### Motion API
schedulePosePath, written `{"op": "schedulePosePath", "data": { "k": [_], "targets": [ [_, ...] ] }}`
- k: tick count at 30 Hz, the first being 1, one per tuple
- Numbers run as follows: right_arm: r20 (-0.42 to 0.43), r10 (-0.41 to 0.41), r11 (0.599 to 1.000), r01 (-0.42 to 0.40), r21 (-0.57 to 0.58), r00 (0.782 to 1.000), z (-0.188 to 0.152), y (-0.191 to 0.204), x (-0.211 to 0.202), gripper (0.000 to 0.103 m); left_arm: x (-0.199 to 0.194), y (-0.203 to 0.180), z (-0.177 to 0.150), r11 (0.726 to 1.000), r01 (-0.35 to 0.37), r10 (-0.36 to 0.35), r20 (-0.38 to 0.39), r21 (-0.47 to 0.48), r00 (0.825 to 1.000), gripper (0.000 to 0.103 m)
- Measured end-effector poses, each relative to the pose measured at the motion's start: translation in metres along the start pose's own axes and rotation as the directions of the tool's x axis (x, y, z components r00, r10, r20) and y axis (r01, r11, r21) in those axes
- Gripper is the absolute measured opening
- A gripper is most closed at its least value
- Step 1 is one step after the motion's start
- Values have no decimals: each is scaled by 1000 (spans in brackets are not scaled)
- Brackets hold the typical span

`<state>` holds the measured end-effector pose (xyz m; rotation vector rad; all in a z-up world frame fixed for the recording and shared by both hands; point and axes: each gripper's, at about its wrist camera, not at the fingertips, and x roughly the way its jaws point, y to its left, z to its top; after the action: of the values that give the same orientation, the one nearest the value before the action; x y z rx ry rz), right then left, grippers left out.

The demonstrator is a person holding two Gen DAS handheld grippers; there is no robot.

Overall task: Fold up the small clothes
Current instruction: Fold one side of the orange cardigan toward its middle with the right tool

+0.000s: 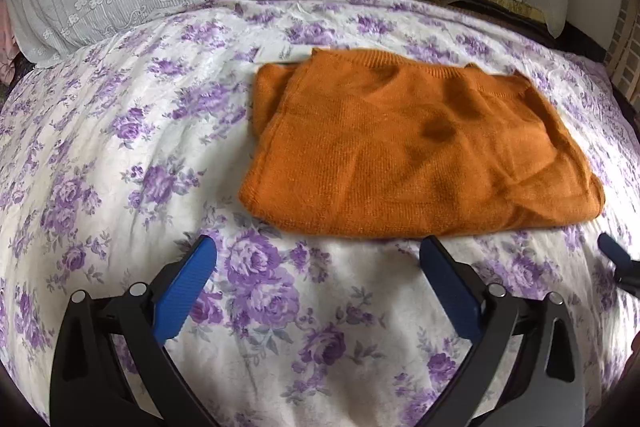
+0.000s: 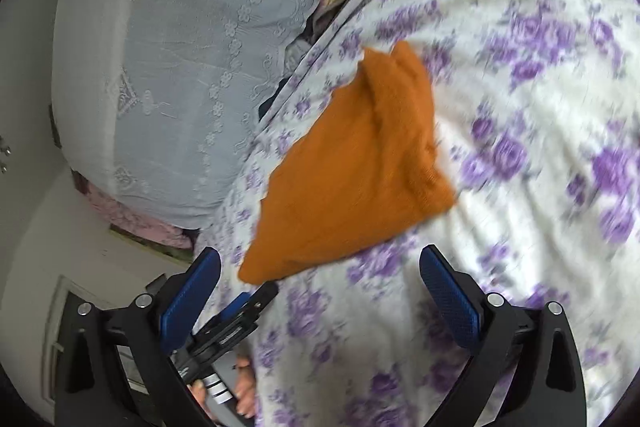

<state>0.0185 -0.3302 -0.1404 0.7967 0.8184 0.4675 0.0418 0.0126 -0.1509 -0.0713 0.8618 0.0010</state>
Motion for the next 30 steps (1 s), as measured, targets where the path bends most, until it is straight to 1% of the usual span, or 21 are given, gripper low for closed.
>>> {"op": "schedulePosePath", "data": {
  "k": [2, 4, 8, 11, 14, 17, 18, 20, 21, 23, 26, 28, 30],
  "targets": [
    [-7, -7, 1000, 7, 29, 1000, 3, -1, 6, 100, -7, 1, 5, 1000, 3, -3, 30, -6, 1000, 99],
    [2, -41, 997, 41, 61, 999, 8, -3, 16, 100, -12, -1, 14, 1000, 9, -8, 55, -11, 998, 99],
    [56, -100, 988, 92, 127, 993, 23, -2, 33, 100, -11, -15, 37, 1000, 23, -23, 59, -7, 998, 99],
    [83, -130, 982, 117, 145, 988, 34, 1, 47, 100, -1, -34, 55, 999, 34, -34, 54, 12, 998, 99],
    [109, -135, 985, 122, 124, 985, 41, 6, 59, 100, 15, -52, 66, 999, 27, -29, 50, 36, 998, 99],
    [138, -159, 987, 152, 61, 978, 46, 11, 69, 100, 38, -58, 68, 999, -5, 4, 29, 52, 1000, 99],
    [144, -172, 985, 170, 27, 974, 49, 13, 75, 100, 47, -56, 66, 999, 4, -4, 12, 48, 1000, 99],
    [162, -204, 977, 212, -33, 965, 51, 17, 84, 100, 54, -49, 63, 999, 39, -39, 1, 23, 999, 99],
    [174, -234, 966, 249, -72, 957, 52, 21, 91, 100, 54, -47, 63, 999, 53, -53, 1, 13, 999, 99],
    [185, -263, 954, 283, -97, 947, 54, 22, 97, 100, 53, -46, 66, 998, 53, -54, 11, 17, 999, 99],
    [197, -266, 953, 288, -92, 944, 58, 22, 103, 100, 46, -42, 76, 998, 57, -56, 44, -2, 997, 99],
    [202, -261, 955, 283, -91, 944, 60, 21, 104, 100, 43, -38, 87, 997, 67, -65, 70, -38, 995, 99],
    [203, -248, 957, 272, -97, 947, 59, 21, 103, 100, 49, -34, 96, 994, 86, -82, 56, -69, 995, 99]
  ]
}}
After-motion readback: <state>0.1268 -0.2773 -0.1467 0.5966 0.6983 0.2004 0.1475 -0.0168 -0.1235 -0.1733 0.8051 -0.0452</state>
